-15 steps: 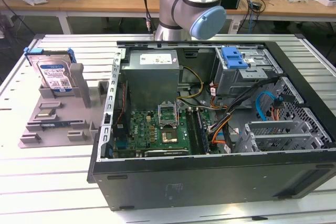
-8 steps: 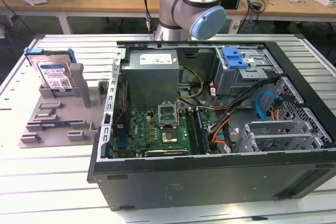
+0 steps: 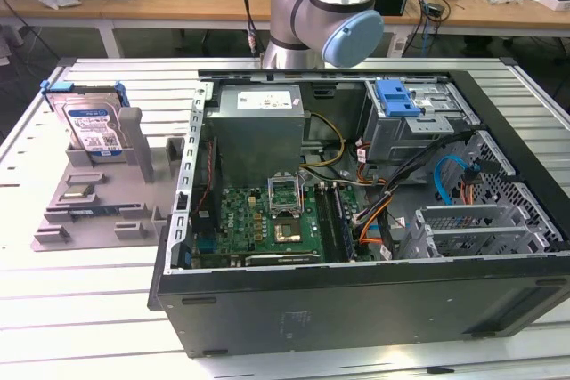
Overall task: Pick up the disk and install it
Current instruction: 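Pick up the disk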
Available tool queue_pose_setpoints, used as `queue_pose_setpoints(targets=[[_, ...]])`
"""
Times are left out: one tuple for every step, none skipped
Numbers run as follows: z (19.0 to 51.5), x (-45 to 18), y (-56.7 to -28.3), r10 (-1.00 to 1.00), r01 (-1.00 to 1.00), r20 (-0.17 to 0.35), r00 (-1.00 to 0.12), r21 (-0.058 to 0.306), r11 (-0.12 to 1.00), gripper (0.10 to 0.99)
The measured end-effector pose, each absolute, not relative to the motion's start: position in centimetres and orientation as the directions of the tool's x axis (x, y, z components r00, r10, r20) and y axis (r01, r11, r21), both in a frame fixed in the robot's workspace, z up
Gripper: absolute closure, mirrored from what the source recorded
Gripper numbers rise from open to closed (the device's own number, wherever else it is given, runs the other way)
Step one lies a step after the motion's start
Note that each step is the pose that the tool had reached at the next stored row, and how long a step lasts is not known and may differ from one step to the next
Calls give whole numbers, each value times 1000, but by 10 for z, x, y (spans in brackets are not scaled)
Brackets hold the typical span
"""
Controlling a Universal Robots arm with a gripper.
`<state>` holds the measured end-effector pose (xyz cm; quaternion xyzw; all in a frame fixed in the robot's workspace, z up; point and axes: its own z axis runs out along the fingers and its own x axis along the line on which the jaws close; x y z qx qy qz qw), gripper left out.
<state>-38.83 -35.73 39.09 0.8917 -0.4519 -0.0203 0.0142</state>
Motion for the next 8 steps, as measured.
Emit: queue_pose_setpoints(targets=[[391,-388,-357,-795,-793,-23,607,44,-607,980],[391,-388,-357,-779,-778,-23,627,44,-627,980],[391,-388,-357,-764,-763,-23,645,44,-645,980],[391,-388,-357,-756,-755,-23,654,44,-654,980],[391,-388,-357,-748,-746,-23,664,44,-664,980],[391,-388,-357,-736,-734,-23,677,44,-677,980],[391,-388,-357,-724,-722,-23,690,44,-690,980],[391,-388,-357,-713,-712,-23,701,44,-701,980]])
